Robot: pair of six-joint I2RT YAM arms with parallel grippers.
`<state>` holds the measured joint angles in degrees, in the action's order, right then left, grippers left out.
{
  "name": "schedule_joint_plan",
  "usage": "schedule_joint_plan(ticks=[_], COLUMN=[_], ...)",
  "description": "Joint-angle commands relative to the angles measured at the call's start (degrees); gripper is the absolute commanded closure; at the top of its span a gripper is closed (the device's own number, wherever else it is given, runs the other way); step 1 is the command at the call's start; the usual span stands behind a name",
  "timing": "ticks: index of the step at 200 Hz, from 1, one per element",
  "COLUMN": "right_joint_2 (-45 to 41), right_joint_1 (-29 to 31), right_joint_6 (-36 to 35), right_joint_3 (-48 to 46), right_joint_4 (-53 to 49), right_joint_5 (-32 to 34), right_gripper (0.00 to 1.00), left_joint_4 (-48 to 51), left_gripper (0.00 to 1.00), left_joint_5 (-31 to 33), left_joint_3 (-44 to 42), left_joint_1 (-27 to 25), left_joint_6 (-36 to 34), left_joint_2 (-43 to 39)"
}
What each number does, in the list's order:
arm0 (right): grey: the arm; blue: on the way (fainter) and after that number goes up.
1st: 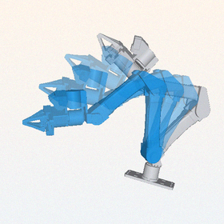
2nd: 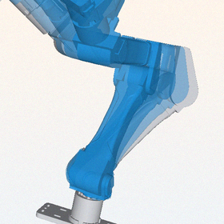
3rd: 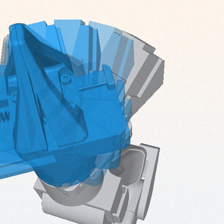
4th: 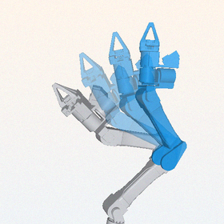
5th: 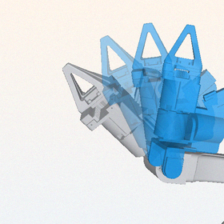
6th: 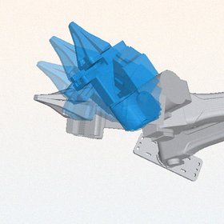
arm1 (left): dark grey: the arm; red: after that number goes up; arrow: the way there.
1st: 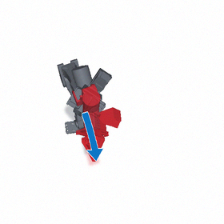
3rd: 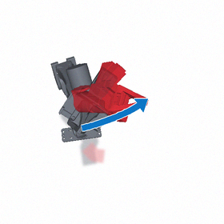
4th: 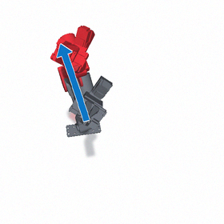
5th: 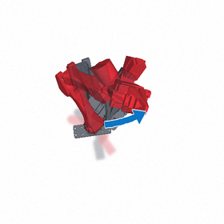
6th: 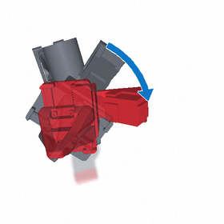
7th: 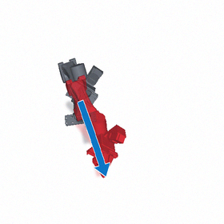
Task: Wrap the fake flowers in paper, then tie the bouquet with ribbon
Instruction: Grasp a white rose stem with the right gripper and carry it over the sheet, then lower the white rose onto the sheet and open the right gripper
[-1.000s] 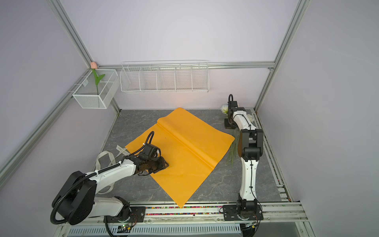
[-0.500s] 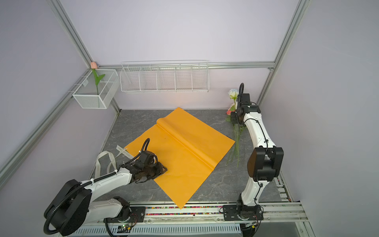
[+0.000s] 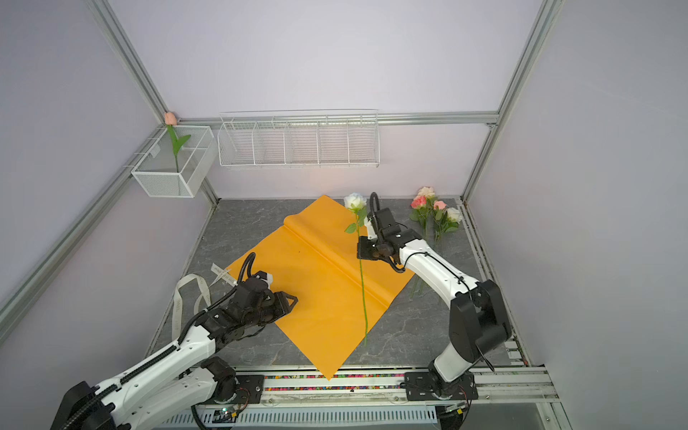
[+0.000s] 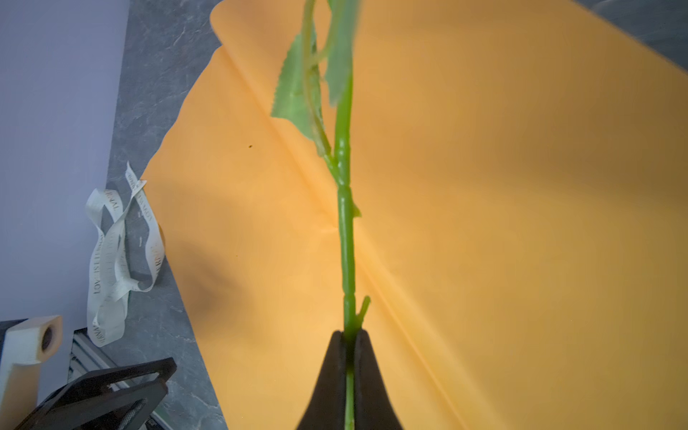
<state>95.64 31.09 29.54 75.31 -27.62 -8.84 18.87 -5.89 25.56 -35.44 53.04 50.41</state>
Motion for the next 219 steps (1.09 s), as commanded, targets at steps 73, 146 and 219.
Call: schedule_joint_plan(ticks=[73,146,219], right_joint_2=[35.65,48.51,49.16], right_joint_1=[6.90,6.04,6.17], right_joint_6=[5.02,2.62,3.39], right_joint_3=[33.46,47.65,49.10], right_joint_4=[0.46,-9.17,-10.67], right_joint_5=[7.60,7.43,4.07], right_gripper=[0.93,0.93,0.91], left_joint_4=[1.56,1.21,-1.14], left_gripper=[0.61,0.66,0.69], left_joint_5=[-1.65,-8.01,-11.48], left_joint_3=[8.00,9.96,4.56], left_joint_1=[9.92,10.13,10.04], left_joint_6=[-12.43,-17.00,-14.85], left_joint_2=[15.07,26.68,27.22])
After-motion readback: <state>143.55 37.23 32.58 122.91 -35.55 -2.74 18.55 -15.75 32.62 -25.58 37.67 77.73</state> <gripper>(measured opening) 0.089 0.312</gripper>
